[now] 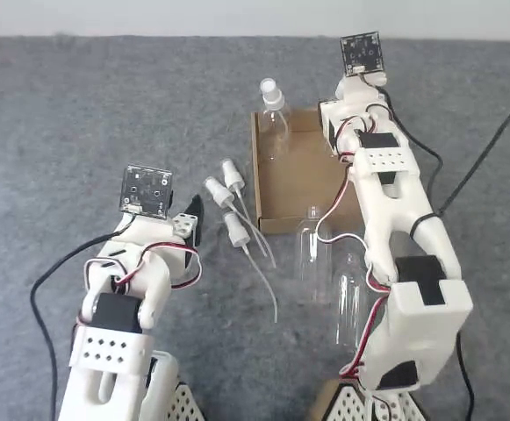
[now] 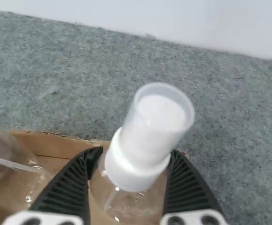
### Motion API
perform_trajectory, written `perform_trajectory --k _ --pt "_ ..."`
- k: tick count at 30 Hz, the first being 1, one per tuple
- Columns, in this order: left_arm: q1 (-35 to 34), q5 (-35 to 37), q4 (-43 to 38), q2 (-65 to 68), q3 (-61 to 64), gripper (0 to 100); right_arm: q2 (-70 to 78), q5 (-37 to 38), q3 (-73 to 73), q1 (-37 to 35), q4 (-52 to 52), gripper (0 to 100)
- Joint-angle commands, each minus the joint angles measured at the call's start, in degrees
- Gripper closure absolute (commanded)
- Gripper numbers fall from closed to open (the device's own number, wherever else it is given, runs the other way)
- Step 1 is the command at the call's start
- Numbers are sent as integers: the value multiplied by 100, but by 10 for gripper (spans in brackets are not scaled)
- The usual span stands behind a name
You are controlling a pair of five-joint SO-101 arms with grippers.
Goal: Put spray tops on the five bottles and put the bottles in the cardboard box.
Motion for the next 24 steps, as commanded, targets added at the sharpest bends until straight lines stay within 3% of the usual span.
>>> perform_trajectory --k 1,24 --pt "-18 44 -158 -9 -48 859 22 -79 -554 48 -136 992" --pt "-18 44 -158 -9 -48 859 338 -70 -457 13 -453 987"
